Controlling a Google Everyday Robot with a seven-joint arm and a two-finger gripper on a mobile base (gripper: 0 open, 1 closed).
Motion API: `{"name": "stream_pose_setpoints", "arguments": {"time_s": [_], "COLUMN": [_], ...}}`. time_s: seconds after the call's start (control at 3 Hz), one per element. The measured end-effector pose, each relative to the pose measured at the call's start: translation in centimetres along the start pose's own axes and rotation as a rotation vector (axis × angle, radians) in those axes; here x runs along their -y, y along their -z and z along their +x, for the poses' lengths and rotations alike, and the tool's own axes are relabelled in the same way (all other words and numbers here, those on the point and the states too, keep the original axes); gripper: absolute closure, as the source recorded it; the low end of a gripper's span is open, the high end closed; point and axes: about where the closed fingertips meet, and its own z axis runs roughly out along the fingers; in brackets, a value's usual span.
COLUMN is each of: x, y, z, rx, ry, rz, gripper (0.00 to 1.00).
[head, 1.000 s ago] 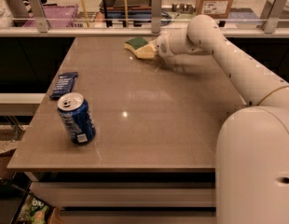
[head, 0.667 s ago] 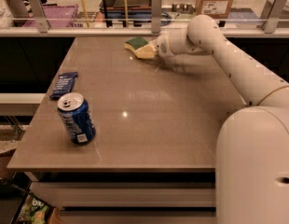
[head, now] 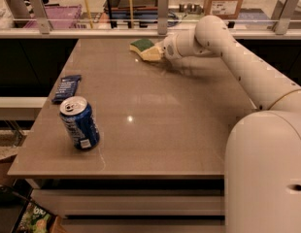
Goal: Move sponge near pepsi can
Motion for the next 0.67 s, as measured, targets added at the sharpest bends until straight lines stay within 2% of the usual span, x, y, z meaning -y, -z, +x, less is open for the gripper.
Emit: {"name": "stream_pose_setpoints", "arguments": {"time_s": [0.67], "x": [0.0], "y": [0.03], "z": [-0.04], "rx": [0.0], "ry": [0.0], "rz": [0.0], "gripper": [1.0]}}
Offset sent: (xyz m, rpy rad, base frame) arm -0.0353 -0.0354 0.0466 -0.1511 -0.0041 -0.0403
